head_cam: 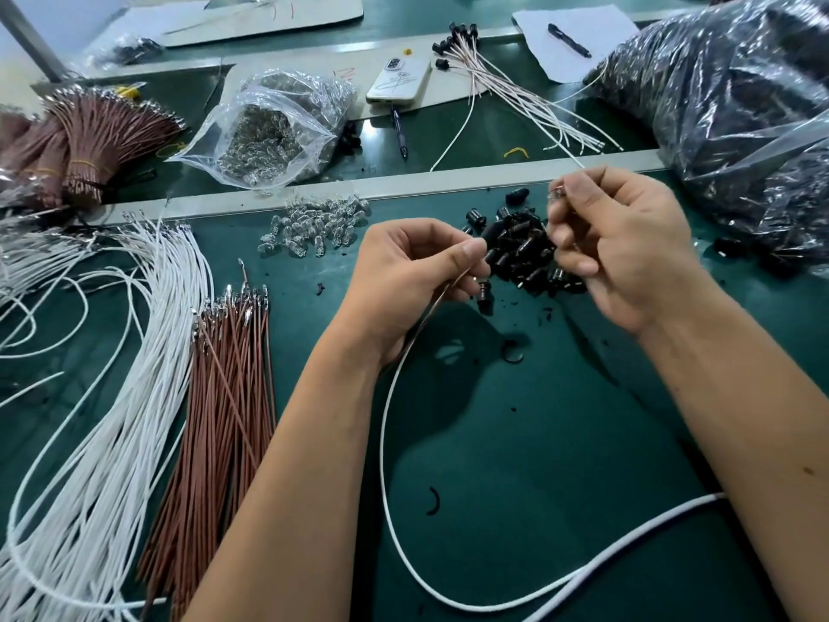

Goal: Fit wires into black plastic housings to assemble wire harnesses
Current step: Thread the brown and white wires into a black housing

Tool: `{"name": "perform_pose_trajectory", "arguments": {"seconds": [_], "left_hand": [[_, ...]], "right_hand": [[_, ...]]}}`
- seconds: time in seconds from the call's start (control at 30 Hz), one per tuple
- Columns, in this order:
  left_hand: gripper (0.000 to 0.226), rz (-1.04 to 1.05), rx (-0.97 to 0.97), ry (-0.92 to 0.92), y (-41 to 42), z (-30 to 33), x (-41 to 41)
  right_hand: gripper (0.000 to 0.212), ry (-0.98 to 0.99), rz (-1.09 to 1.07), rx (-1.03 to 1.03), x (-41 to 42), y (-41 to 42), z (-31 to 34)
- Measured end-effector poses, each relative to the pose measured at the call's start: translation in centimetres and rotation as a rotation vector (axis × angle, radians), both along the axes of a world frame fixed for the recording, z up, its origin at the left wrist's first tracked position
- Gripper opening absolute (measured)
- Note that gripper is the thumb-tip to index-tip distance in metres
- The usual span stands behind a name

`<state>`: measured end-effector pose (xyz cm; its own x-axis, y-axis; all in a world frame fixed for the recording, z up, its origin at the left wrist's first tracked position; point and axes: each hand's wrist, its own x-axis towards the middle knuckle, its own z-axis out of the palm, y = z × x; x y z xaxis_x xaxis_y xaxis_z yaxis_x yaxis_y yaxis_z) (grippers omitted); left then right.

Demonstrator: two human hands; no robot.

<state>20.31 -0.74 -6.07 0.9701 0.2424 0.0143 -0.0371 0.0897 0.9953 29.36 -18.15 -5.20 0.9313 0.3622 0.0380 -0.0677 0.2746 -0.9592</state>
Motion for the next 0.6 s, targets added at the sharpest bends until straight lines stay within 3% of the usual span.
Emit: {"name": "perform_pose_trajectory", "arguments": {"seconds": [0.1, 0.17, 0.37, 0.6], "left_hand": [[0.01, 0.023, -0.061, 0.003, -0.3, -0.1, 0.2], [0.011, 0.021, -0.056, 0.02, -0.6, -0.1, 0.3], [0.008, 0.036, -0.016, 0.03, -0.9, -0.2, 0.4], [0.009, 0.058, 0.09, -0.011, -0.7, -0.3, 0.4]], "right_hand": [[0.03, 0.183, 0.082, 0.002, -0.7, 0.9, -0.2], [0.027, 0.204, 0.174, -0.06, -1.3, 1.5, -0.5], [0.025, -0.138, 0.133, -0.289, -1.7, 1.7, -1.1], [0.021, -0.204, 0.1, -0.285, -1.7, 1.7, -1.3]]}}
